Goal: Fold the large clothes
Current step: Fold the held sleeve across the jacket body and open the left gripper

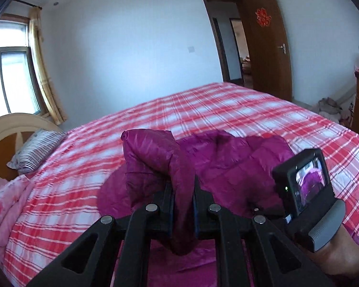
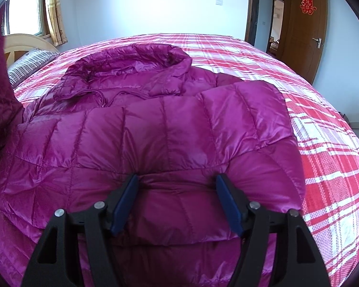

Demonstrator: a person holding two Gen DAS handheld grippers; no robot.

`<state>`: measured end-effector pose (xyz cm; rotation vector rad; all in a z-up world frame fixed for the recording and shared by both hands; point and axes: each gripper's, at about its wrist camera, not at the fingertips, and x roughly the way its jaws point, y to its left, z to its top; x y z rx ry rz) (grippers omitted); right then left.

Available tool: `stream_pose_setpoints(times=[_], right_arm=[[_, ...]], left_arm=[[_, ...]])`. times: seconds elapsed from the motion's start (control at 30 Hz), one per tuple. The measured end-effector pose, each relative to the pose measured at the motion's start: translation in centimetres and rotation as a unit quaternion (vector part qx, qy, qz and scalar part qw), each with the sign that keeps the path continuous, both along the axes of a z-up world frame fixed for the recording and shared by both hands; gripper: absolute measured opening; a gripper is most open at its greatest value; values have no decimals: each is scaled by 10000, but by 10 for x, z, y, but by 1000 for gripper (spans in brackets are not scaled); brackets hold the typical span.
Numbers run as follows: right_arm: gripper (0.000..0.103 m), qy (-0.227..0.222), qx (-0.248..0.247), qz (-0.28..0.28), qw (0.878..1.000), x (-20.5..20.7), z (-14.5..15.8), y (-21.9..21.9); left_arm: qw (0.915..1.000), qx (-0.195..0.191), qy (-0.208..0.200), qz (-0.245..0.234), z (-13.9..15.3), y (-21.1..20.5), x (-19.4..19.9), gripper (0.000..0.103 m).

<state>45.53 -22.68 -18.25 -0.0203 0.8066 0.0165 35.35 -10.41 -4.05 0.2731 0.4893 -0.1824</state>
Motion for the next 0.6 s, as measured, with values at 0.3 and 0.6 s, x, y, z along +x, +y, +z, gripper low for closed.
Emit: stream_pose_setpoints(times=[0.3, 0.6], right_arm=[[74, 4, 70, 29, 10000, 0, 0, -1], [74, 18, 55, 31, 10000, 1, -1, -1]], left_arm=[[9979, -200, 608, -134, -57, -34, 32, 11], [9970, -416, 558, -350, -44, -34, 16, 26]])
